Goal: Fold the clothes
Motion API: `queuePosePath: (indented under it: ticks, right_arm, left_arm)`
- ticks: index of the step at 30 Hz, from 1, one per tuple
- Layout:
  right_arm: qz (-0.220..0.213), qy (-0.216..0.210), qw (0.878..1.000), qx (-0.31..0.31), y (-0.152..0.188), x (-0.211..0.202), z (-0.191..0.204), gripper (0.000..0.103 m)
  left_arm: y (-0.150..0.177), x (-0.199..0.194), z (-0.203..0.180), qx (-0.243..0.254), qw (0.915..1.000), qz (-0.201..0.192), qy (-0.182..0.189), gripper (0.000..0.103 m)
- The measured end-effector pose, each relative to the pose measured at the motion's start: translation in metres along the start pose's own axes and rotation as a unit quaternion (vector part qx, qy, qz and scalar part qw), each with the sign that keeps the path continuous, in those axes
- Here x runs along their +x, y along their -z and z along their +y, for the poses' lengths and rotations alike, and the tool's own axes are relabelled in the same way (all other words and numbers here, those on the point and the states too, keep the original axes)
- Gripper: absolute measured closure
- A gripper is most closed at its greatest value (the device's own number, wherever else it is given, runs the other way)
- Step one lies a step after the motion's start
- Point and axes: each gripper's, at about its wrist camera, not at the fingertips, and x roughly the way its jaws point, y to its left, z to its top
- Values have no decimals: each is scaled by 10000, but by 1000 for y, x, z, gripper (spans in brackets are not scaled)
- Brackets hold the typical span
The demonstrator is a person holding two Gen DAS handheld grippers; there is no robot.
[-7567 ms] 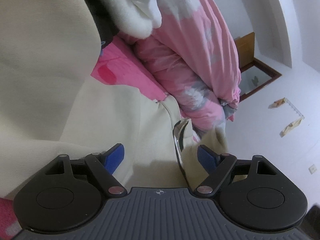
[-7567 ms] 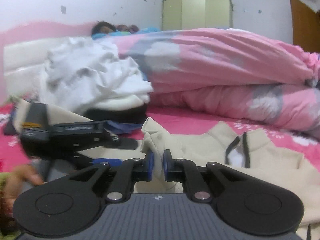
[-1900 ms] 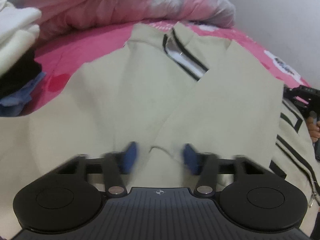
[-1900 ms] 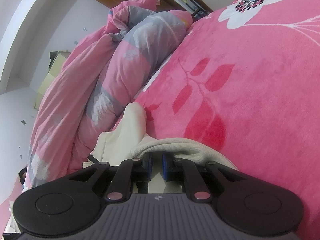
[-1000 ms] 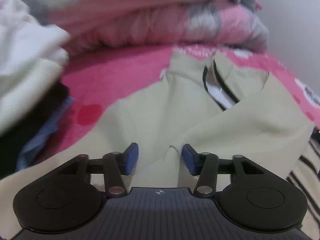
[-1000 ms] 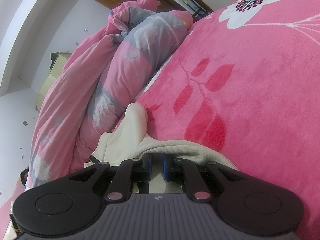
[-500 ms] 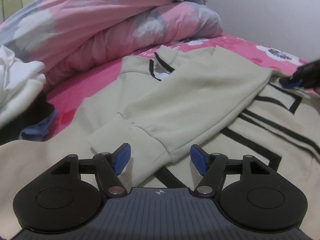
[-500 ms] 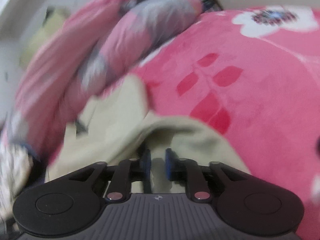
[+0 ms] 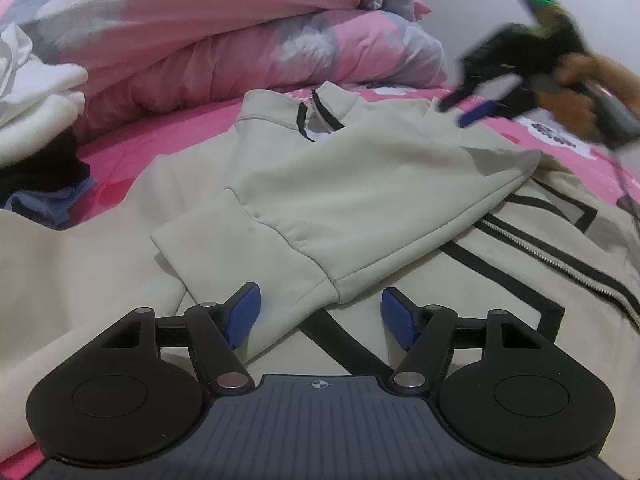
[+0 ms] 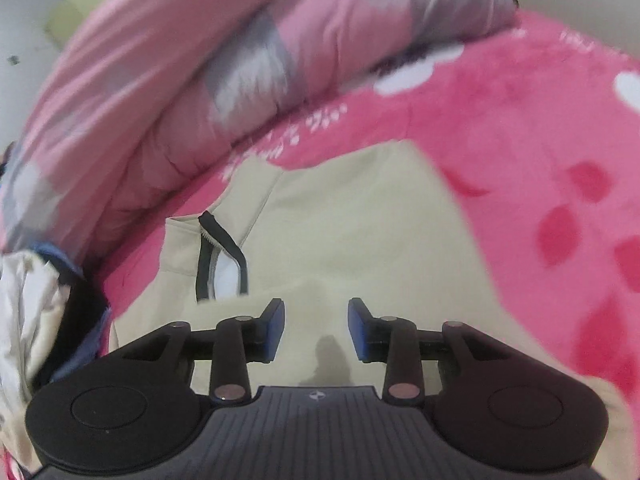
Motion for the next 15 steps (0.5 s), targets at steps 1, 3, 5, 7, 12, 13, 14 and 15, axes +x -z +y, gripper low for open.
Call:
queuePosePath:
  ticks: [1, 3, 5, 7, 12, 13, 14, 15]
  right_arm:
    - [47, 144, 9999, 22, -7, 10, 5, 65]
    - [84, 313, 9992, 236, -17, 23, 11, 65]
    - [26, 348, 9994, 68, -20, 26, 22, 65]
    - [-62, 318, 9980, -540, -13, 23, 44, 65]
    - [-276, 498, 9685, -2424, 41, -12, 81, 65]
    - [-342, 540, 9599, -2729, 54, -22, 82, 65]
    - [-381, 530, 9506, -3034, 69, -33, 81, 65]
    - [-390, 507, 9406, -3334, 84, -42, 79, 65]
  left_arm:
    - [1, -2, -2, 35, 10000, -33, -31, 35]
    - [4, -7, -5, 221, 9997, -107, -86, 35]
    - [7, -13, -9, 443, 9988, -176, -143, 35]
    - [8, -19, -9, 561, 9979, -214, -222, 35]
    - [4, -21, 18, -168, 9998, -132, -38, 35]
    - [4, -21, 28, -521, 9984, -123, 154, 35]
    - [3, -22, 38, -874, 9955, -114, 346, 35]
    - [3, -22, 47, -1204, 9913, -113, 519, 35]
